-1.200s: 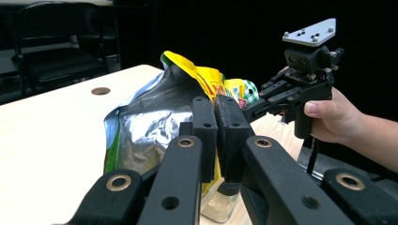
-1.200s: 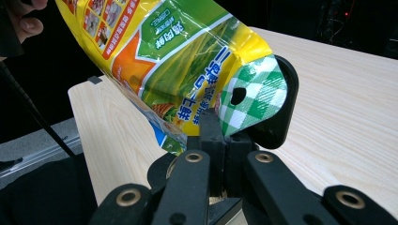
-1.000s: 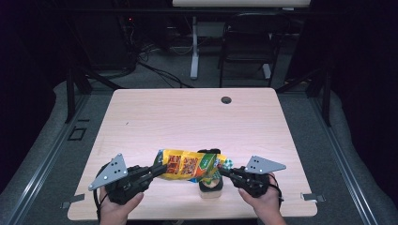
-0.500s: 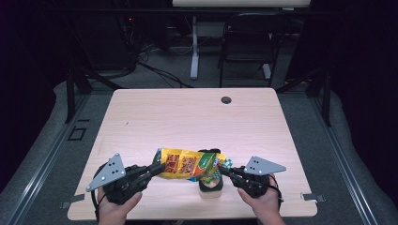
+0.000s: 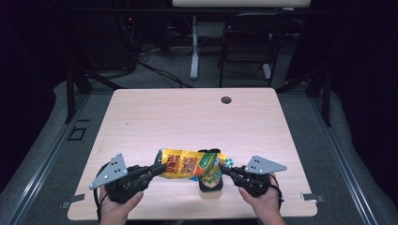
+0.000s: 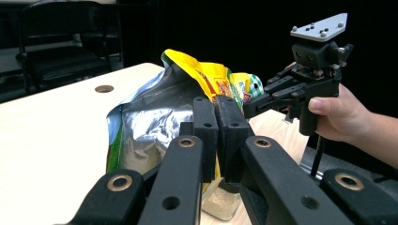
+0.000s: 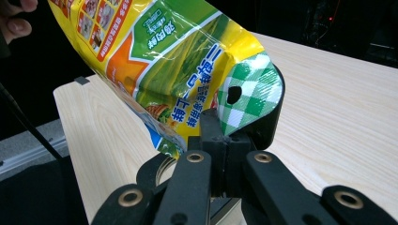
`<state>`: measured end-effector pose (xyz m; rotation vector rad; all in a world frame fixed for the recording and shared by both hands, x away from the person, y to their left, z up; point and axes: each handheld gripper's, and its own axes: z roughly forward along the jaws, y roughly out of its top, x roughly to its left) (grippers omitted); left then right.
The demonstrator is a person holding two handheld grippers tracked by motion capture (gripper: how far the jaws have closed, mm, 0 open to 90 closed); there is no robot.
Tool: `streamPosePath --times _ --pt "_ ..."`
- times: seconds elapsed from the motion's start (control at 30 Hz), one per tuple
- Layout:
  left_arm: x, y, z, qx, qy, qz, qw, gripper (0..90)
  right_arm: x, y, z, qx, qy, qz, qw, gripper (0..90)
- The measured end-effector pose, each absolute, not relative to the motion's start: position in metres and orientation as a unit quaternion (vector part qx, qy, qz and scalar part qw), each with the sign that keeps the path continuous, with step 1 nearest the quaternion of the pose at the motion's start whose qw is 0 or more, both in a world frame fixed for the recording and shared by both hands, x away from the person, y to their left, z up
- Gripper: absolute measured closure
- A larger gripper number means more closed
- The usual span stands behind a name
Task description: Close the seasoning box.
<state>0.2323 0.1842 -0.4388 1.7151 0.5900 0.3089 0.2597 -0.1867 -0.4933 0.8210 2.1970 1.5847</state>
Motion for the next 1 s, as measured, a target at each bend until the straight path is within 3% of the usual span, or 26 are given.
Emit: streamPosePath --times 0.27,1.0 --pt "0.2303 0.1822 -0.4365 0.742 0.249 0.141 0.606 87.9 0.2608 -0.1794 -0.4917 0.288 0.763 0.548 0.186 90.0" --pt "0.2301 0.1833 -0.4369 0.743 0.249 0.142 0.605 87.9 0.2607 -0.179 -0.4925 0.289 0.763 0.549 0.182 90.0"
